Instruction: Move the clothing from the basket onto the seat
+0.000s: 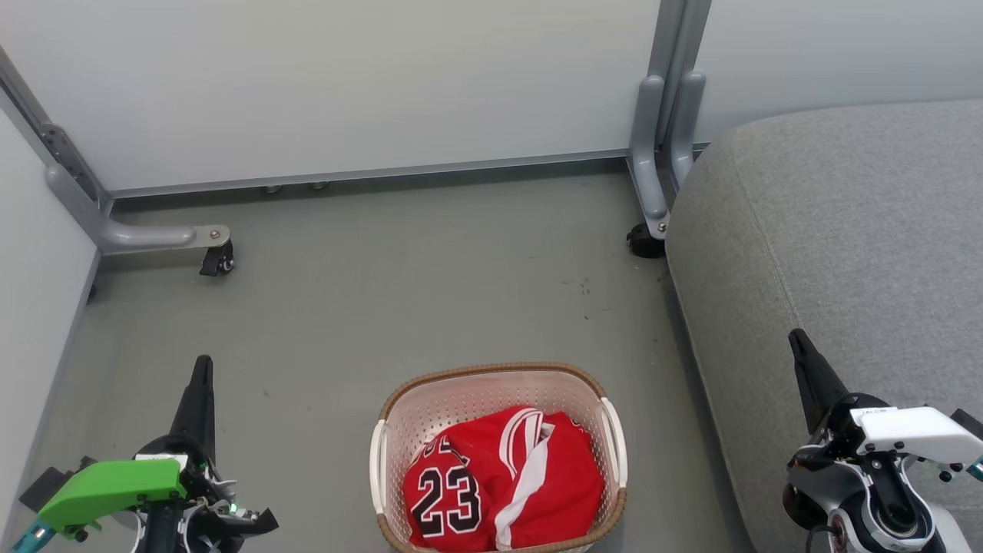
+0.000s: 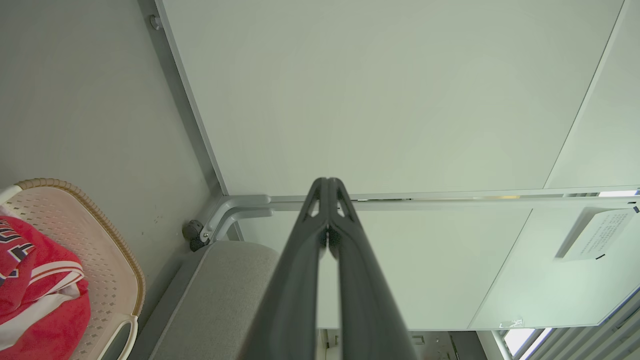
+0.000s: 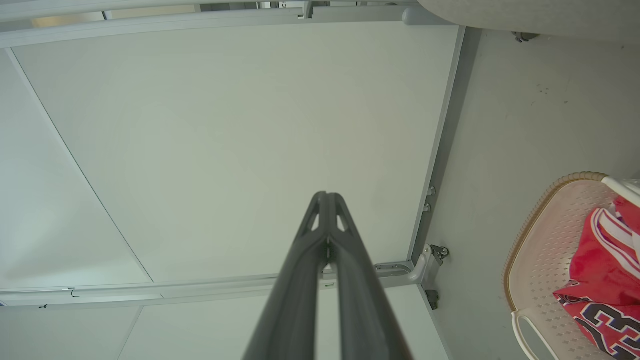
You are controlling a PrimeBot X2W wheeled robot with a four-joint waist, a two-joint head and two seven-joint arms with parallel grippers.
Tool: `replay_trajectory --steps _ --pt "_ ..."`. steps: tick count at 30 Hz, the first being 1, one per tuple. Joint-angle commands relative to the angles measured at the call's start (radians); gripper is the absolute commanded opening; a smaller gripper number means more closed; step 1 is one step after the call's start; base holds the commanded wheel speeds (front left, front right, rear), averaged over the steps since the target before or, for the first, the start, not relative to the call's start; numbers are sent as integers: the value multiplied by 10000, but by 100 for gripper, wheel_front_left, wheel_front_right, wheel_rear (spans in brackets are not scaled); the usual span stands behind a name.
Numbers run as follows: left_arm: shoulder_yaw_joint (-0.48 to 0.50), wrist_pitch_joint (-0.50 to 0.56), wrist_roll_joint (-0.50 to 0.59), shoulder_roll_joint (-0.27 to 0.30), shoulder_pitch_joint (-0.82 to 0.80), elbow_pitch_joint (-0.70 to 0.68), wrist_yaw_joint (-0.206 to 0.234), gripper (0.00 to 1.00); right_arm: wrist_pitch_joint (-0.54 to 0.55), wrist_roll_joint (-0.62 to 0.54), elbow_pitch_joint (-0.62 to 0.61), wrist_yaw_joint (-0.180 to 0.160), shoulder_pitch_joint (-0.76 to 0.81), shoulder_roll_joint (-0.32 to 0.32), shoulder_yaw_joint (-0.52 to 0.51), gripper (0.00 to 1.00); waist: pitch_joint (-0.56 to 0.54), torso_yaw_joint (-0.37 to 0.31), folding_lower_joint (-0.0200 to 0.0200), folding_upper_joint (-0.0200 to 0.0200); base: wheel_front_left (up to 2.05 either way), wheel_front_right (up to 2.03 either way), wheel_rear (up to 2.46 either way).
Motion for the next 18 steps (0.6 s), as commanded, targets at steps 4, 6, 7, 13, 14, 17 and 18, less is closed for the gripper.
replay_trajectory --steps 4,6,7,13,14,17,18 --pt "2 18 51 16 -163 15 -44 0 20 -54 16 4 -76 -23 0 0 0 0 0 0 0 0 0" --pt "2 17 51 16 -163 15 -44 0 20 -54 16 4 -76 -23 0 0 0 0 0 0 0 0 0" --pt "2 17 51 16 -163 15 -46 0 20 -54 16 4 -76 -23 0 0 0 0 0 0 0 0 0" --pt "3 17 51 16 -163 15 -44 0 20 -54 16 4 -76 -23 0 0 0 0 0 0 0 0 0" --pt "3 17 51 16 -163 15 -44 0 20 -54 16 4 -76 -23 0 0 0 0 0 0 0 0 0" --pt "3 17 51 16 -163 15 -44 0 20 -54 16 4 -76 -23 0 0 0 0 0 0 0 0 0" --pt "3 17 51 16 -163 15 -46 0 20 -54 16 4 -76 -23 0 0 0 0 0 0 0 0 0"
